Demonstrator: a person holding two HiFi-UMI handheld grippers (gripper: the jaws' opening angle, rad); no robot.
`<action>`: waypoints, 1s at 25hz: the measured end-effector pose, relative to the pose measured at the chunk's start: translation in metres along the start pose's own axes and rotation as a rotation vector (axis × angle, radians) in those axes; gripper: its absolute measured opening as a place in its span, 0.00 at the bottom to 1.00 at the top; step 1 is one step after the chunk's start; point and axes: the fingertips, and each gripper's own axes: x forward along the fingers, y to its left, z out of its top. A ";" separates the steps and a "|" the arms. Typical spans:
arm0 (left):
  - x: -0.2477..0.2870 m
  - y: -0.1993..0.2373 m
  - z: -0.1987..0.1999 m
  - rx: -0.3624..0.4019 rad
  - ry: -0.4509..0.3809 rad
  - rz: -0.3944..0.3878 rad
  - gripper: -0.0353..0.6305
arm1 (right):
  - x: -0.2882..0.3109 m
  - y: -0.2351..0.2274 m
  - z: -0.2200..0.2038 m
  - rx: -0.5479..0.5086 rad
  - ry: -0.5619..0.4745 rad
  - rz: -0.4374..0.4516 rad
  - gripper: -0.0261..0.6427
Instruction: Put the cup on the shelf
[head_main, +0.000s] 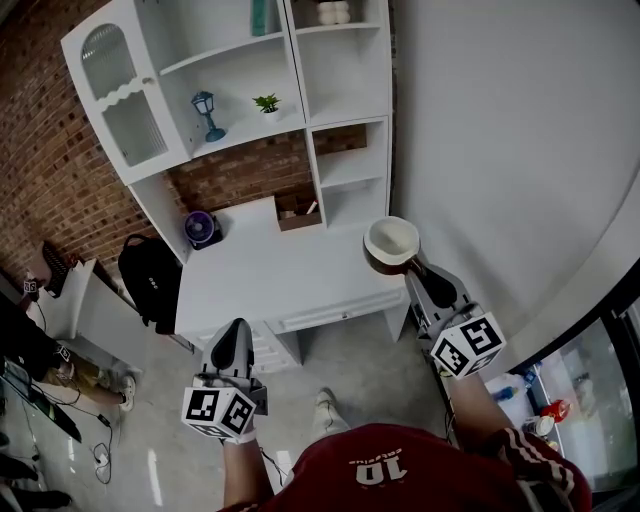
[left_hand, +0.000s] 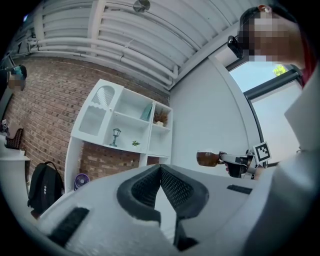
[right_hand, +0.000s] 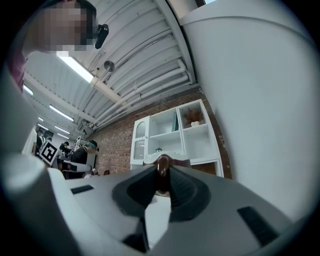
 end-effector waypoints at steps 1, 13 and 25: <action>0.001 0.000 0.000 0.001 0.000 0.000 0.05 | 0.001 -0.001 0.000 0.000 -0.001 0.000 0.11; 0.030 0.035 0.003 0.025 0.005 0.017 0.05 | 0.043 -0.012 -0.001 0.011 -0.003 -0.014 0.11; 0.104 0.086 0.005 0.045 0.001 -0.019 0.05 | 0.122 -0.027 -0.003 -0.025 -0.002 -0.030 0.11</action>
